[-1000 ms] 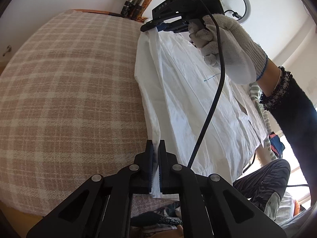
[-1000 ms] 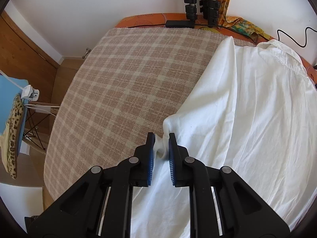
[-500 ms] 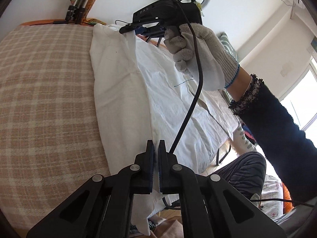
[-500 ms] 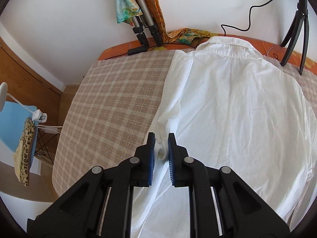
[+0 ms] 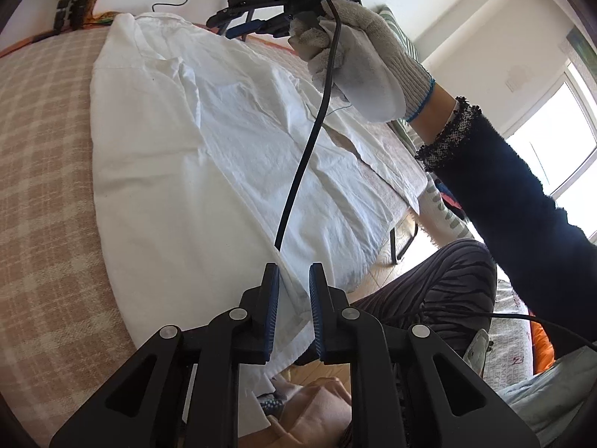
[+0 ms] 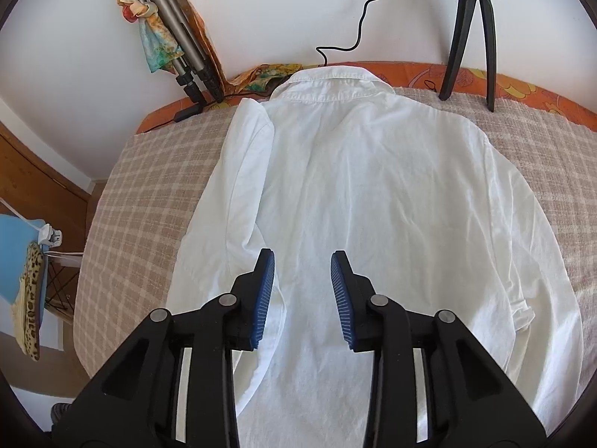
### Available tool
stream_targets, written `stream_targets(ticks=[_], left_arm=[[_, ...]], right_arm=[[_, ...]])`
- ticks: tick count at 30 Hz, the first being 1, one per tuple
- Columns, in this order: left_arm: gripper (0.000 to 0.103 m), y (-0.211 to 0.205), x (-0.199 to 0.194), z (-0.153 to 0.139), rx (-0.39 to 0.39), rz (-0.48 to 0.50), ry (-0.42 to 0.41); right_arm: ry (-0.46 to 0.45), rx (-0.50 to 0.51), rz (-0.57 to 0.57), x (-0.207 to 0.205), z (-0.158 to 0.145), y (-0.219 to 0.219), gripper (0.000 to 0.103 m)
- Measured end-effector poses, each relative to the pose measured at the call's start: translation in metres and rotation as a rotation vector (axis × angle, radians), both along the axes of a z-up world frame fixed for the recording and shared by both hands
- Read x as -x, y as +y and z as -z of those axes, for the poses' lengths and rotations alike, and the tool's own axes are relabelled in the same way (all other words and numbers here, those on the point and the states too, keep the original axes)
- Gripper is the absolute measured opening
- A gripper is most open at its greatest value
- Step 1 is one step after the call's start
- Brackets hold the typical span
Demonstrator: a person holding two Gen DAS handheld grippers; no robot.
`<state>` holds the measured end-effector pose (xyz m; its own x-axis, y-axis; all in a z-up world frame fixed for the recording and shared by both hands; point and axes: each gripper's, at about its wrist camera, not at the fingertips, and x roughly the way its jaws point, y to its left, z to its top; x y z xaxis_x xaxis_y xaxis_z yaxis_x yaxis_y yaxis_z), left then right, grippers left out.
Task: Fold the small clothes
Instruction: 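Move the right gripper to the cuff of the other sleeve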
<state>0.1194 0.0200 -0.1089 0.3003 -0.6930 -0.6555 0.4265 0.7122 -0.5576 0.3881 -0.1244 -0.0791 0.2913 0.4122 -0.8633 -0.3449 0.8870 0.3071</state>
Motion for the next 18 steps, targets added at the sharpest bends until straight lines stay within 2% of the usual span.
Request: stream_targets(ticks=[3, 6, 9, 12, 15, 18], left_arm=[[0.015, 0.009, 0.012, -0.011, 0.051, 0.03, 0.001], [0.015, 0.008, 0.018, -0.02, 0.043, -0.01, -0.057], [0.015, 0.028, 0.01, -0.023, -0.028, -0.114, -0.091], [0.015, 0.037, -0.009, -0.015, -0.131, -0.208, -0.115], [0.015, 0.029, -0.018, -0.004, -0.174, -0.203, -0.107], [0.015, 0.003, -0.015, 0.014, -0.225, -0.114, -0.092]], right_arm=[[-0.026, -0.054, 0.006, 0.018, -0.024, -0.019, 0.04], [-0.058, -0.098, 0.016, 0.043, -0.047, -0.036, 0.04], [-0.089, -0.126, 0.027, 0.07, -0.063, -0.055, 0.04], [-0.113, -0.158, 0.031, 0.097, -0.069, -0.069, 0.04], [-0.117, -0.187, 0.037, 0.117, -0.071, -0.08, 0.04], [-0.157, -0.151, 0.038, 0.133, -0.075, -0.087, 0.04]])
